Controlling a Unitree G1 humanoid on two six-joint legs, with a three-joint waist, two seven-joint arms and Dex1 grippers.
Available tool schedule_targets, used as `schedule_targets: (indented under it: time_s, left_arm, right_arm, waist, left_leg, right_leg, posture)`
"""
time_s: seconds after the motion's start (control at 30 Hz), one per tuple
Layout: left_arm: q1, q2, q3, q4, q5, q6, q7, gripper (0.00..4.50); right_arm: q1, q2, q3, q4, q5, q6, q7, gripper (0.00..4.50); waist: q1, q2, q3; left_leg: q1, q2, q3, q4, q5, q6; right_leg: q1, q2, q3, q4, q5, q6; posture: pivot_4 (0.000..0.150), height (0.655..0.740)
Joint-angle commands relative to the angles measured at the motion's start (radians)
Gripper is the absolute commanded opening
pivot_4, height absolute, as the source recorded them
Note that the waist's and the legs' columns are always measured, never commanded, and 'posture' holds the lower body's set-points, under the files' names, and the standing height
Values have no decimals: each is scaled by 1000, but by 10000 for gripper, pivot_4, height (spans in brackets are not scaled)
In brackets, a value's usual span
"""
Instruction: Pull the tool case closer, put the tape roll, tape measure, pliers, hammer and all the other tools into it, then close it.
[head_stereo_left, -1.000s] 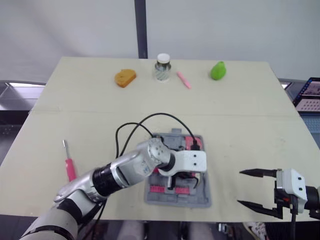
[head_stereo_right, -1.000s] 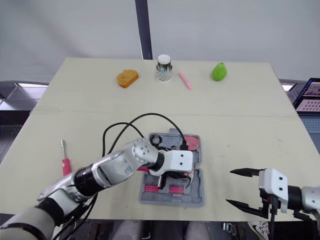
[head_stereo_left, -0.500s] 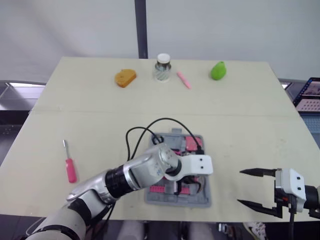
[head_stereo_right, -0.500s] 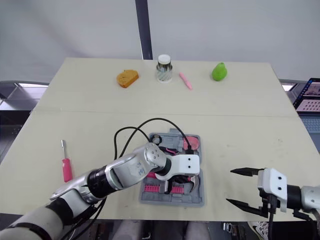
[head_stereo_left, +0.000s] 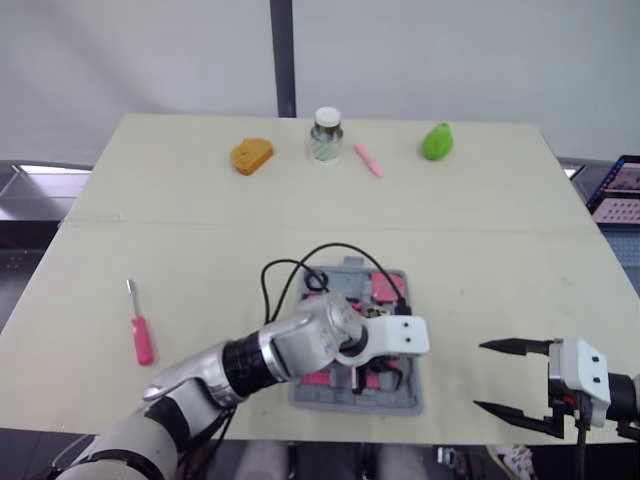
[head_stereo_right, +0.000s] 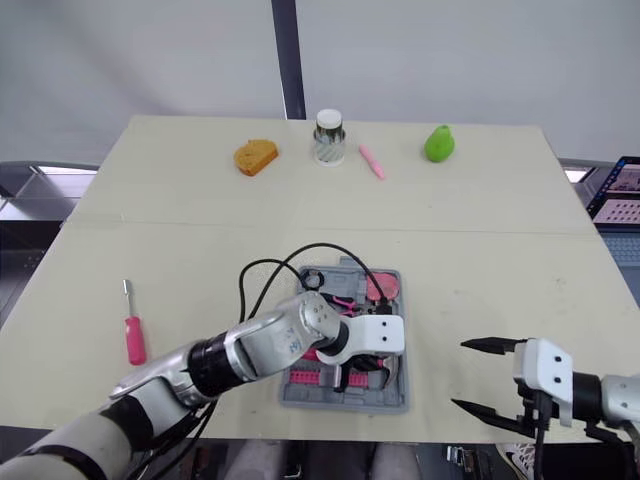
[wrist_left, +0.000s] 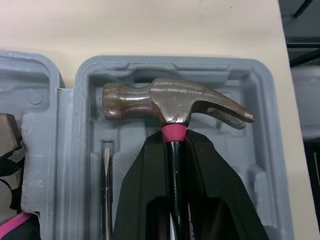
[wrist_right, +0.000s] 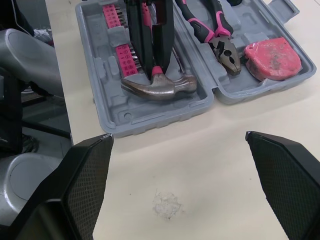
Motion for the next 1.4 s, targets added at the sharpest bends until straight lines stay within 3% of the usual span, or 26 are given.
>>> schedule_targets:
  time_s: [0.03, 1.17, 1.2, 1.33, 1.4]
  left_arm:
    - [-25, -23, -7, 3, 22, -43, 7, 359]
    - [-14, -39, -19, 17, 21, -56, -54, 359]
    - [-16, -33, -11, 4, 15, -41, -59, 10070]
    - [-26, 0, 34, -57, -20, 37, -78, 28196]
    - [-23, 10, 54, -79, -43, 67, -80, 28196]
  right_arm:
    - [13, 3, -48, -32, 10, -3, -14, 45000]
    - [47, 9, -71, -55, 13, 9, -43, 45000]
    - [46, 10, -69, -55, 13, 9, -43, 45000]
    - [32, 8, -57, -50, 12, 12, -44, 45000]
    - [21, 6, -51, -43, 11, 13, -42, 45000]
  waist:
    - [0, 0, 0]
    - [0, 0, 0]
    - [0, 0, 0]
    - [-1, 0, 0]
    - [-2, 1, 0]
  left_leg:
    - [0, 0, 0, 0, 0, 0]
    - [0, 0, 0, 1, 0, 0]
    - [0, 0, 0, 1, 0, 0]
    - [0, 0, 0, 1, 0, 0]
    - [0, 0, 0, 1, 0, 0]
  right_leg:
    - [0, 0, 0, 0, 0, 0]
    - [0, 0, 0, 1, 0, 0]
    - [0, 0, 0, 1, 0, 0]
    - [0, 0, 0, 1, 0, 0]
    - [0, 0, 0, 1, 0, 0]
  posture:
    - [1500, 6950]
    - [1500, 6950]
    - [1500, 6950]
    - [1500, 6950]
    - [1500, 6950]
